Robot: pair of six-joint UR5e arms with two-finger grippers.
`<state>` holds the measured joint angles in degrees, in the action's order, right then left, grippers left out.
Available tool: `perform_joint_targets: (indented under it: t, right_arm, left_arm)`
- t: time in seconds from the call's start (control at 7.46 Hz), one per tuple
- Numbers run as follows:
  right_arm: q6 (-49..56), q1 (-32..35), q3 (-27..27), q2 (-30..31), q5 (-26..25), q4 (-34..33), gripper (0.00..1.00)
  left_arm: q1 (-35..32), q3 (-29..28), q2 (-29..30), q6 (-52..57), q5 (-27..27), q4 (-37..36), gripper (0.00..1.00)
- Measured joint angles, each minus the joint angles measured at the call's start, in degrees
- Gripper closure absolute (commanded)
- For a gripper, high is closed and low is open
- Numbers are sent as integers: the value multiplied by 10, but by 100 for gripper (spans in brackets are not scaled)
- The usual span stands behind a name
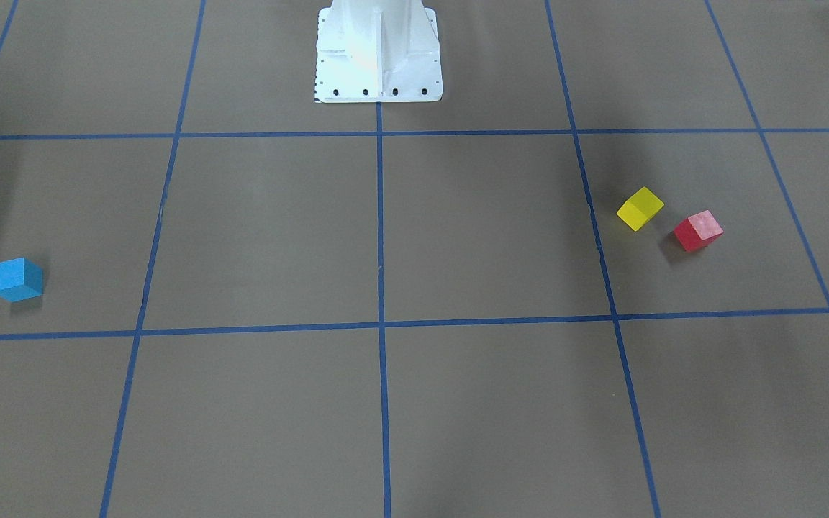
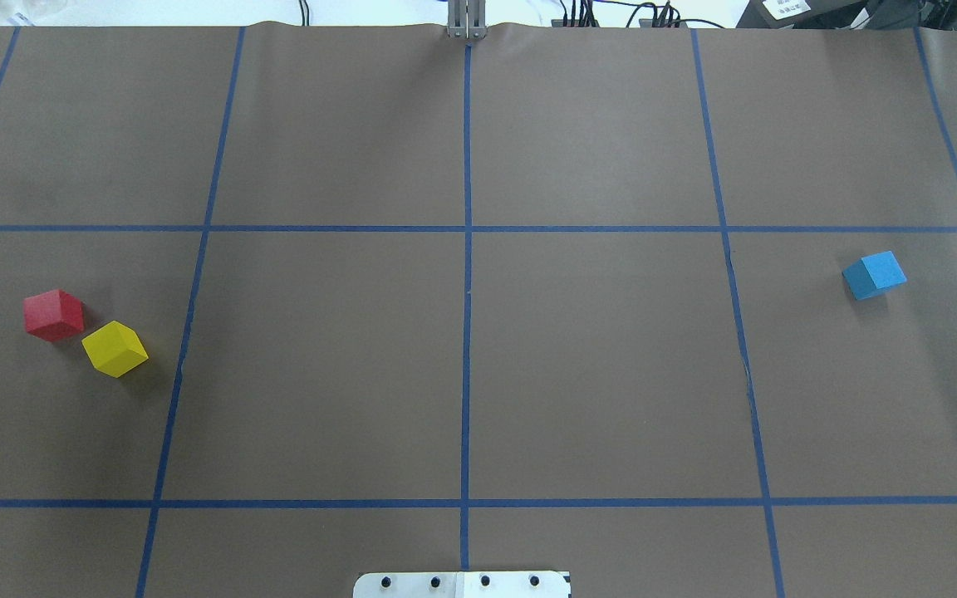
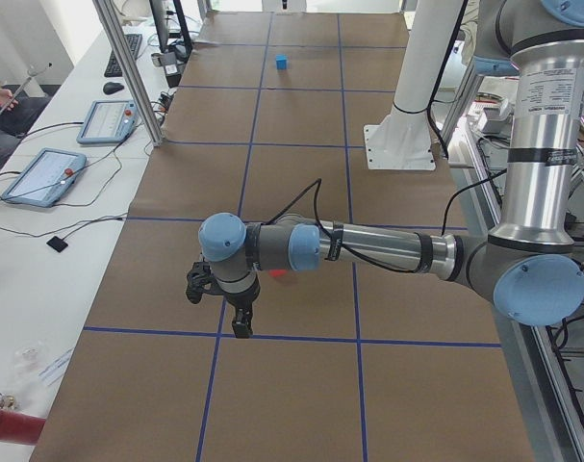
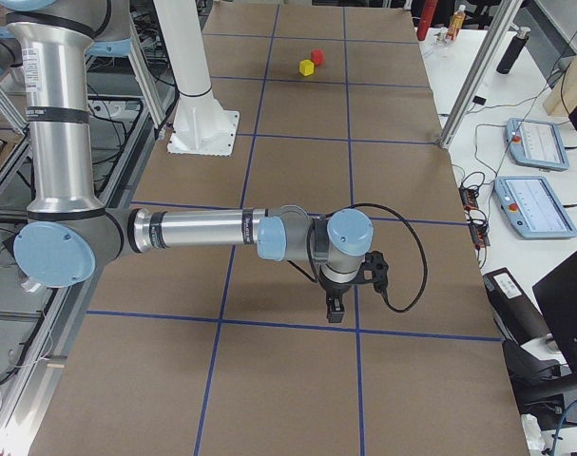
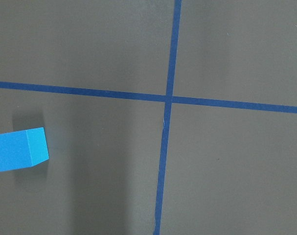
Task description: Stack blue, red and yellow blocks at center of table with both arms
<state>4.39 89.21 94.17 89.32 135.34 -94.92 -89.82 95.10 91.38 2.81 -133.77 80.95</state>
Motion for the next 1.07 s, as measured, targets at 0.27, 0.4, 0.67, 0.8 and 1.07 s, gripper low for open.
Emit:
perform_joint_targets:
  t: [0.27, 0.4, 0.67, 0.8, 1.07]
  right_arm:
    - [0, 0, 0, 1, 0, 0, 0]
    - [0, 0, 3, 2, 0, 0, 0]
    - [-1, 3, 17, 2, 3, 0, 0]
    - [-1, 3, 21, 3, 3, 0, 0]
    - [-5, 4, 28, 3, 2, 0, 0]
  left_arm:
    - [0, 0, 1, 0, 1, 0, 0]
    - [0, 0, 2, 0, 1, 0, 0]
    - [-1, 4, 4, 2, -2, -1, 0]
    - [-1, 8, 5, 2, -3, 0, 0]
    - [-1, 23, 2, 3, -6, 0, 0]
